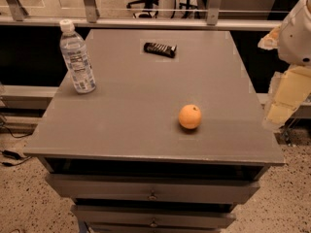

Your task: Pick blue plastic bottle

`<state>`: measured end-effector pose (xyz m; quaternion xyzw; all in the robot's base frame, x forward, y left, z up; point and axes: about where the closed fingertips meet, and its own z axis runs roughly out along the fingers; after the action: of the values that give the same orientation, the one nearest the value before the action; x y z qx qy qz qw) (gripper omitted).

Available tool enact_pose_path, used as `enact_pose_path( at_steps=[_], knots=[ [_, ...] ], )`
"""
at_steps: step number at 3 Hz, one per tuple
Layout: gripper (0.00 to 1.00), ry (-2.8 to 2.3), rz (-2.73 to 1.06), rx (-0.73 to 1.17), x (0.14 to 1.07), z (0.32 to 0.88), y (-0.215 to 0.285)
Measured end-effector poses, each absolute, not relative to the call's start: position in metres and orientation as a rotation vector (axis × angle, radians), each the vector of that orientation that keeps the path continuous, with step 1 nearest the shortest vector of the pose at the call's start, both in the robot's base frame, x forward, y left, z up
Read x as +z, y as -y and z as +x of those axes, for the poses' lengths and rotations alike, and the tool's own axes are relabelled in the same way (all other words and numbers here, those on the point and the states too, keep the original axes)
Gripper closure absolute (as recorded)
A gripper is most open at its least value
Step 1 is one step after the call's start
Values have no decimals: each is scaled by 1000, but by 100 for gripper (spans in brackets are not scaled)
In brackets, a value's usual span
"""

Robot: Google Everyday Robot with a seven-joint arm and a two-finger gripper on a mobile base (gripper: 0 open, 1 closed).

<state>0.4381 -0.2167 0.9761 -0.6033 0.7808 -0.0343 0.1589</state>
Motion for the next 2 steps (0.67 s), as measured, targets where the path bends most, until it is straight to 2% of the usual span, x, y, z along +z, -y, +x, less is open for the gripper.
enact_pose_path(
  at_steps=[2],
  knots=[
    [0, -2180, -1709, -21, 970, 450, 202]
  ],
)
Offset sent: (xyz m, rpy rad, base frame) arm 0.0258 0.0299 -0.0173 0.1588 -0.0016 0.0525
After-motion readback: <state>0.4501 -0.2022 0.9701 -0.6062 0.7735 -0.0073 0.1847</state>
